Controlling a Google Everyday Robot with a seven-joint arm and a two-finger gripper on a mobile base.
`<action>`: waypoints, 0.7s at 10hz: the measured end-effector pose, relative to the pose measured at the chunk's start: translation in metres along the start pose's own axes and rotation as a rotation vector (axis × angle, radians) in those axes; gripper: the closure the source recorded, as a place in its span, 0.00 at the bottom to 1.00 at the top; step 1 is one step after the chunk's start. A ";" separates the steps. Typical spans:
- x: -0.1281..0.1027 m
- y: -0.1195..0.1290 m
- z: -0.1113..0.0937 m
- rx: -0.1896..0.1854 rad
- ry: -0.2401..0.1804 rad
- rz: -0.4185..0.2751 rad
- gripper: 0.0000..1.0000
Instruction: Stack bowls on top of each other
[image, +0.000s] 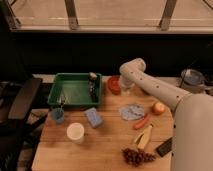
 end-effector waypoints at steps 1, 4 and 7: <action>-0.002 -0.004 0.006 -0.010 -0.003 -0.006 0.35; -0.004 -0.007 0.028 -0.056 -0.034 -0.005 0.40; -0.010 -0.005 0.030 -0.054 -0.035 -0.050 0.70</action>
